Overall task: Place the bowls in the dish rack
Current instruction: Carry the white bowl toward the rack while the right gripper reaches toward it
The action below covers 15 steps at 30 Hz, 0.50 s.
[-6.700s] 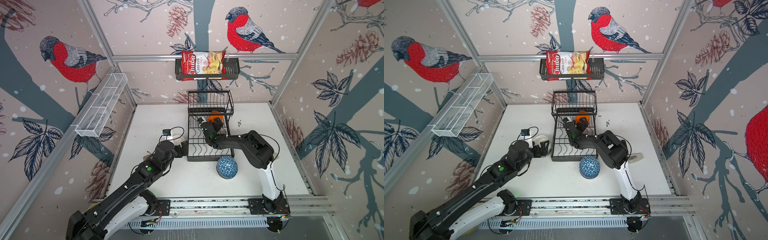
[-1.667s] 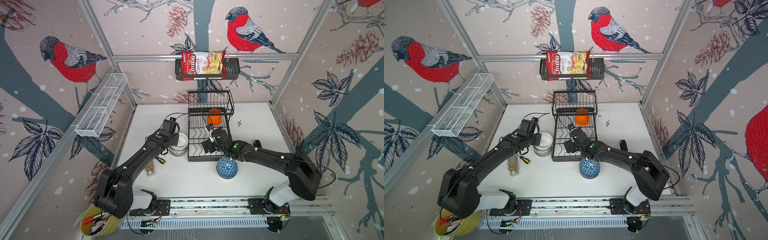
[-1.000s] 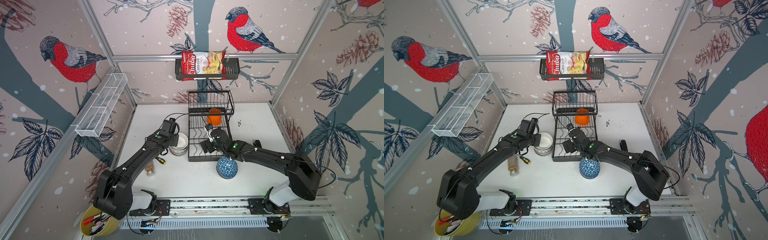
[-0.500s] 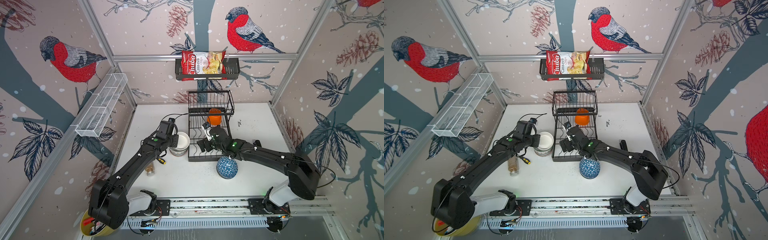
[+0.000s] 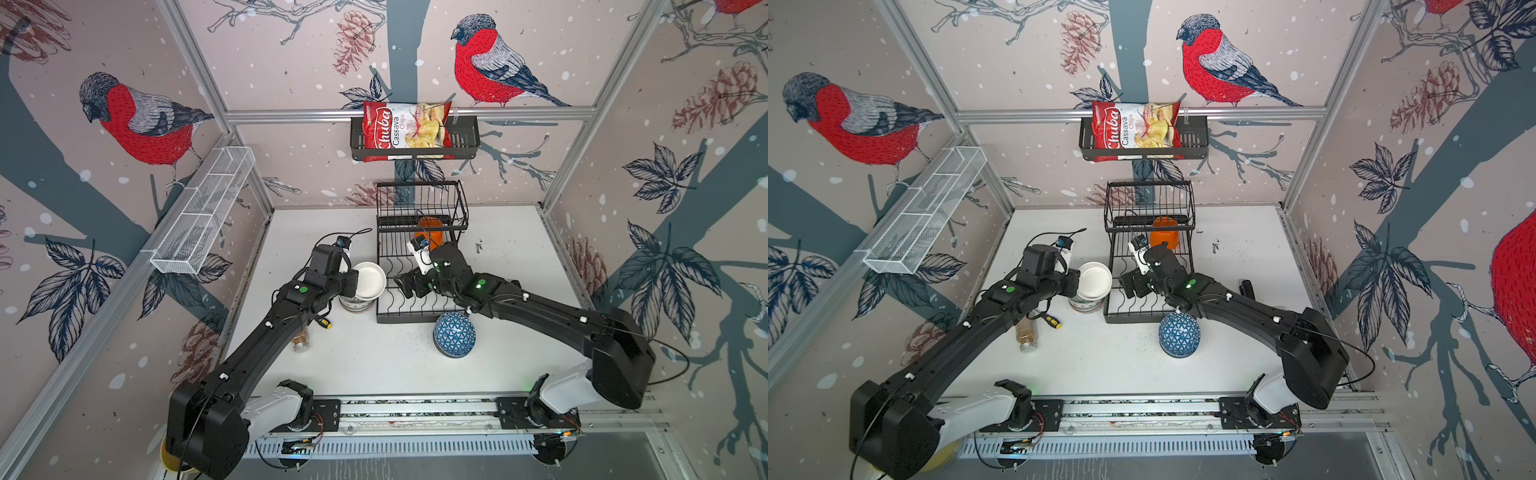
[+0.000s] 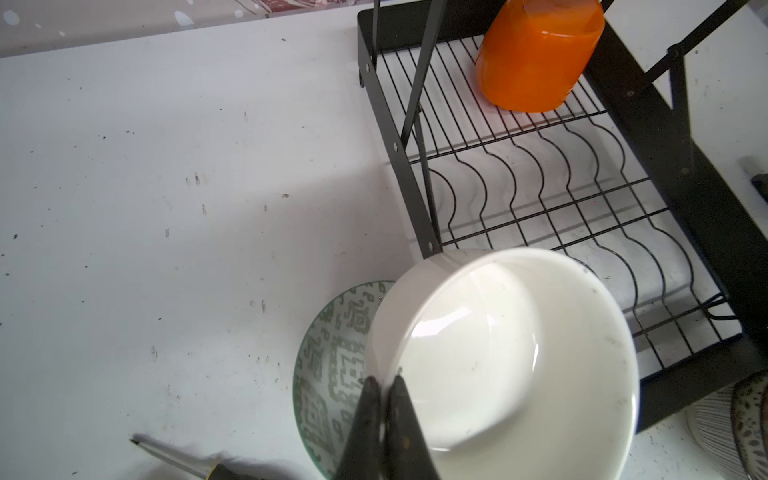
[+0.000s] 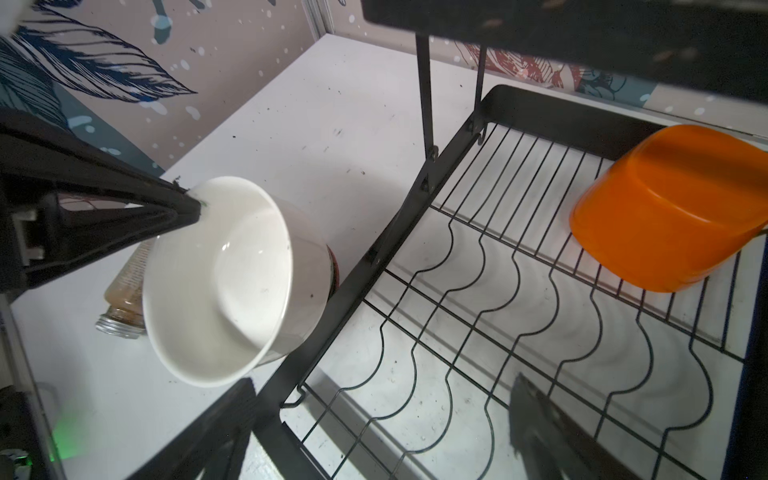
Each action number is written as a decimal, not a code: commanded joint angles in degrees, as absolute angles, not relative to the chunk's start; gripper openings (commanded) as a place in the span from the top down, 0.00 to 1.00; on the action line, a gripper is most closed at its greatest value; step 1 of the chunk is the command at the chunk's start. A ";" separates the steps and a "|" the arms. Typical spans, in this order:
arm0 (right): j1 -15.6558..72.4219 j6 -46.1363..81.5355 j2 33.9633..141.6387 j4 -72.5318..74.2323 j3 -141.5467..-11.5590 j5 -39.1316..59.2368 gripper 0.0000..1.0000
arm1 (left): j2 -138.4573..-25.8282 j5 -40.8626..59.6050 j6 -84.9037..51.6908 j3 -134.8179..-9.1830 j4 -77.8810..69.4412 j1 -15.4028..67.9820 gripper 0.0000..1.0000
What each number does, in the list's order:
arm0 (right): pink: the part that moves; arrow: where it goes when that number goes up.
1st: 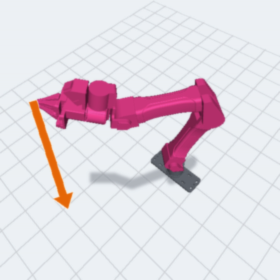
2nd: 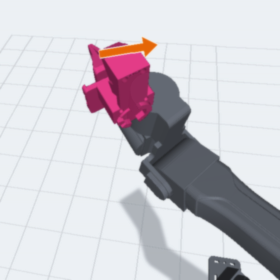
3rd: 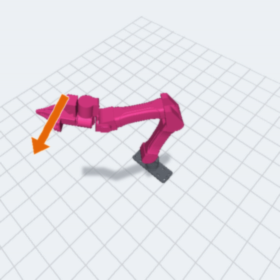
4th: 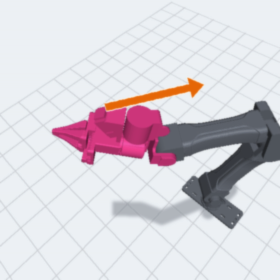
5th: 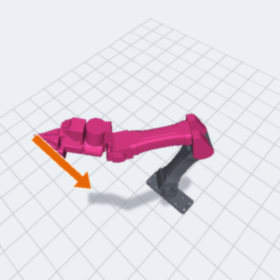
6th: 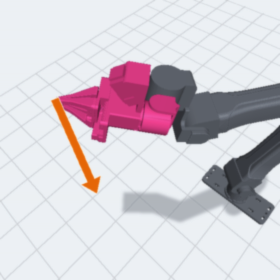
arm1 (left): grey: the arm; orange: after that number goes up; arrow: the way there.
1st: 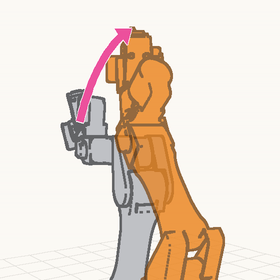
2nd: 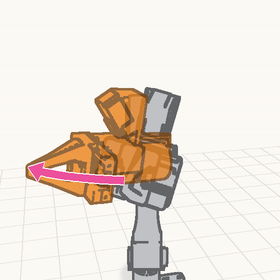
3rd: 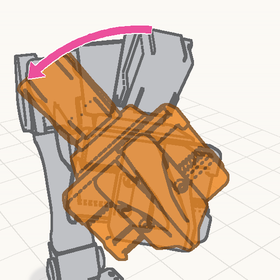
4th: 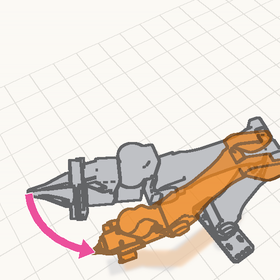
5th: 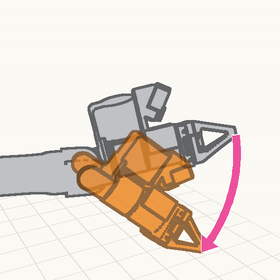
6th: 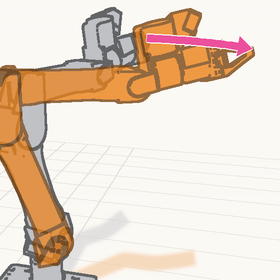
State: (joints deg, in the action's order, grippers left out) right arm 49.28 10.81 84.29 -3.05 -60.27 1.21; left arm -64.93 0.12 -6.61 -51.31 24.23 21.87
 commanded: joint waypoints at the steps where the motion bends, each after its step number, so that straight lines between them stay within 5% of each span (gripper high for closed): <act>1: 47.07 12.51 82.34 -0.70 -59.14 8.83 0.05 | -64.04 3.28 -6.94 -51.15 18.87 21.80 1.00; 15: 35.93 15.60 73.89 3.17 -52.66 26.27 0.04 | -66.78 17.33 -15.32 -48.79 3.08 23.35 1.00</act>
